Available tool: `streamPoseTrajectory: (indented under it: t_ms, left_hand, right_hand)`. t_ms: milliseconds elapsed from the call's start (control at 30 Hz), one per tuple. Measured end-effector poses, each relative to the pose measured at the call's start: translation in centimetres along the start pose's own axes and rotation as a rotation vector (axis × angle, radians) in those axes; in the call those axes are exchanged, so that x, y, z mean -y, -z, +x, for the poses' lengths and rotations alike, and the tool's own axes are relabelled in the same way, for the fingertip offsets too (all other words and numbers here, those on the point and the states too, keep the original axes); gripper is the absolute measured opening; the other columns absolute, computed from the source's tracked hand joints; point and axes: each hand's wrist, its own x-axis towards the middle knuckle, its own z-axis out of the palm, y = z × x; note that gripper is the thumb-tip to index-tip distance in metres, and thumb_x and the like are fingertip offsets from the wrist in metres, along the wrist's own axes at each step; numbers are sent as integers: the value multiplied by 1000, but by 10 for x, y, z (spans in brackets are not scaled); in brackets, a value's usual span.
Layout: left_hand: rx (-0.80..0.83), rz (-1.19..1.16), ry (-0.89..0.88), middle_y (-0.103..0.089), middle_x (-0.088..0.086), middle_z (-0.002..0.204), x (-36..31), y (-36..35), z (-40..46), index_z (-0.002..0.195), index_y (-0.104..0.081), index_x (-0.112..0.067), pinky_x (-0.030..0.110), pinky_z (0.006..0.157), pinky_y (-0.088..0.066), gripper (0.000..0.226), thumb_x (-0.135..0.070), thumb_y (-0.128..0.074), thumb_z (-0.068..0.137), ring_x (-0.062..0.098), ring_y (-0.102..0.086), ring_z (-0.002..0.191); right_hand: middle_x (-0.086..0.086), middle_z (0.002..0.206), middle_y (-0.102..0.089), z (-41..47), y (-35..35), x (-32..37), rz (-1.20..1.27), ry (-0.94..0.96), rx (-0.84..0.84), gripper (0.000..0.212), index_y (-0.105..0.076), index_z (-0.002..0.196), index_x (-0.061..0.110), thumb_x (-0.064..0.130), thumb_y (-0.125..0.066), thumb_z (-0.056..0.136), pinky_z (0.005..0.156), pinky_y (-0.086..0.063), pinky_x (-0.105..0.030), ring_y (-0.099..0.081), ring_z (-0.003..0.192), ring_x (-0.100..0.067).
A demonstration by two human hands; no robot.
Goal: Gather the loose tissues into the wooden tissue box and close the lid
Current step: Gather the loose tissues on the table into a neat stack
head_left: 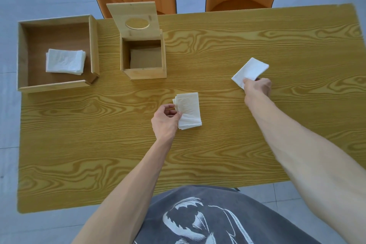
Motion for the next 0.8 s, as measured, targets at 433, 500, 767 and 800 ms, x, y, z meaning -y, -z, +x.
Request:
streamPoseTrajectory:
  t_ms: [433, 500, 767, 800]
  left_hand:
    - [65, -17, -5, -71, -3, 91, 0, 7, 0, 113, -67, -16, 18, 71, -52, 32, -15, -78, 84, 7, -66, 79]
    - [79, -34, -3, -70, -5, 90, 0, 8, -1, 113, -66, -17, 14, 67, -50, 30, -15, -77, 85, 3, -65, 78]
    - [91, -109, 25, -68, -8, 91, 6, 8, -1, 113, -67, -17, 31, 86, -58, 23, -15, -70, 91, 9, -67, 88]
    - [95, -112, 30, -69, -7, 92, 7, 8, -1, 112, -67, -18, 35, 89, -59, 22, -16, -70, 91, 12, -68, 92]
  right_hand:
    - [1, 93, -73, -87, -2, -36, 209, 253, 418, 10, -67, 98, 20, 29, -66, 94, 59, -57, -26, -70, 76, -13]
    - [4, 93, -72, -98, -4, -47, 169, 280, 510, 13, -67, 100, 20, 31, -66, 93, 58, -56, -24, -67, 78, -10]
    - [5, 84, -72, -121, -15, -81, 101, 273, 591, 8, -70, 92, 22, 29, -72, 89, 52, -48, -17, -63, 70, -6]
    - [4, 84, -72, -123, -17, -83, 100, 264, 585, 9, -71, 92, 21, 29, -73, 89, 53, -48, -20, -62, 70, -7]
